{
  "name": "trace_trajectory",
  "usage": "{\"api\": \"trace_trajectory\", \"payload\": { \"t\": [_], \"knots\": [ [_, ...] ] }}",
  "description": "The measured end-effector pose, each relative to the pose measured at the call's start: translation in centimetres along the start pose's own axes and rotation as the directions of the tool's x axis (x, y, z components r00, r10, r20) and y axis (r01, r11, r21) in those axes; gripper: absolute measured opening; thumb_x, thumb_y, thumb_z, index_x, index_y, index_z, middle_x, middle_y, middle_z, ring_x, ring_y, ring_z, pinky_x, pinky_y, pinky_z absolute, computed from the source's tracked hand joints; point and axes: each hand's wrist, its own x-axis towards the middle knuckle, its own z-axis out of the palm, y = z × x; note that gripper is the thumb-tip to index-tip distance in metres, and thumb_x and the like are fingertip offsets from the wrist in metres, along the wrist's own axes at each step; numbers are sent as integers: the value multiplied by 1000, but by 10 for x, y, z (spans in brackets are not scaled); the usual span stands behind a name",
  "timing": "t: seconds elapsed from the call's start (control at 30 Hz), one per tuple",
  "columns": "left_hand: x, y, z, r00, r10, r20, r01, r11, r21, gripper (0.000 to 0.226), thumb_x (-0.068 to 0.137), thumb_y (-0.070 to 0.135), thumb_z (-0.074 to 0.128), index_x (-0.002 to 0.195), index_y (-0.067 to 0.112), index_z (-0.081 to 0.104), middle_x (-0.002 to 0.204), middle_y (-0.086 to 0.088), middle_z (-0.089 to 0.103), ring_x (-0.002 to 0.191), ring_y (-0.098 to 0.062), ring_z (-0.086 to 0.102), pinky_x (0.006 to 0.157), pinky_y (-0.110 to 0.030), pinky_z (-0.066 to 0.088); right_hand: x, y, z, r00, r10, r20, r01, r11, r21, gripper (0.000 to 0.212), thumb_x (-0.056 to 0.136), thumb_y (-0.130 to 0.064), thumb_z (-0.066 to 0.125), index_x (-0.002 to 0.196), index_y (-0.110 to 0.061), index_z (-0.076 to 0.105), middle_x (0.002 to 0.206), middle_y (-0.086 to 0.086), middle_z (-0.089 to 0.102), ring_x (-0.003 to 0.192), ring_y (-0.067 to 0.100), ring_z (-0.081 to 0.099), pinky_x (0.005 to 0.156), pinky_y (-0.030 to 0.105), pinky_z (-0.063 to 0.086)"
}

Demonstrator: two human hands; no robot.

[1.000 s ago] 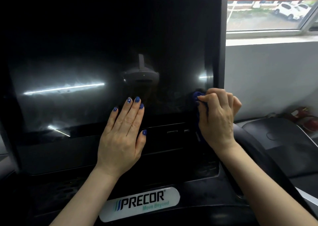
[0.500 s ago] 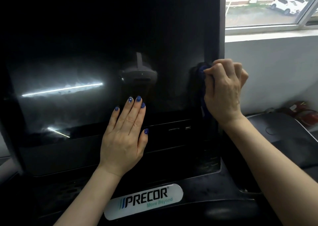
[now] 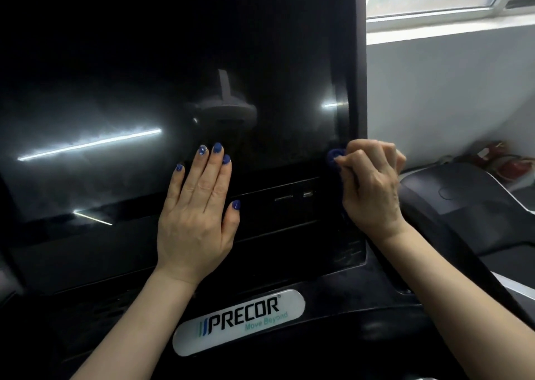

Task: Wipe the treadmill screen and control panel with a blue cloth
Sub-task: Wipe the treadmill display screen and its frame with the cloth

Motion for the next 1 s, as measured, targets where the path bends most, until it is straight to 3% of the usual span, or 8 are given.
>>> {"api": "trace_trajectory", "payload": {
  "t": [0.33,0.57,0.73,0.9,1.0],
  "knots": [
    [-2,-1,-5,999,23,30,-21,999,-46,53,104,24,41,151,-1,36,161,-17,30,151,-30,23,124,-50,15,-49,-3,0,998,66,-13,-65,995,71,6,97,-14,52,93,-16,55,99,12,62,93,27,48,86,35,31],
    [-44,-19,-16,997,33,75,-34,999,18,56,102,24,40,151,-2,34,161,-16,27,153,-27,17,125,-49,8,-37,-33,15,942,314,-118,-308,949,67,5,89,-8,62,89,-3,65,102,15,58,95,30,48,88,32,29],
    [-45,-20,-10,996,70,57,-74,994,75,56,105,26,39,153,-1,31,162,-16,26,152,-28,21,124,-49,15,-59,-26,9,992,125,-20,-125,991,39,5,95,-12,57,99,-14,56,105,13,57,96,30,49,87,35,32],
    [-47,-22,-8,995,81,55,-86,991,98,58,105,28,40,154,-1,29,163,-16,24,152,-29,21,124,-50,16,-38,-39,21,946,298,-128,-296,954,36,5,92,-9,57,93,-5,60,101,17,56,93,30,46,85,39,34],
    [-48,-21,-7,995,79,57,-85,990,113,59,105,29,40,154,-1,29,163,-16,24,152,-29,20,124,-50,15,-42,-47,27,976,206,-76,-203,978,45,4,98,-17,52,99,-13,54,103,16,58,94,31,50,86,36,33]
  ]
}}
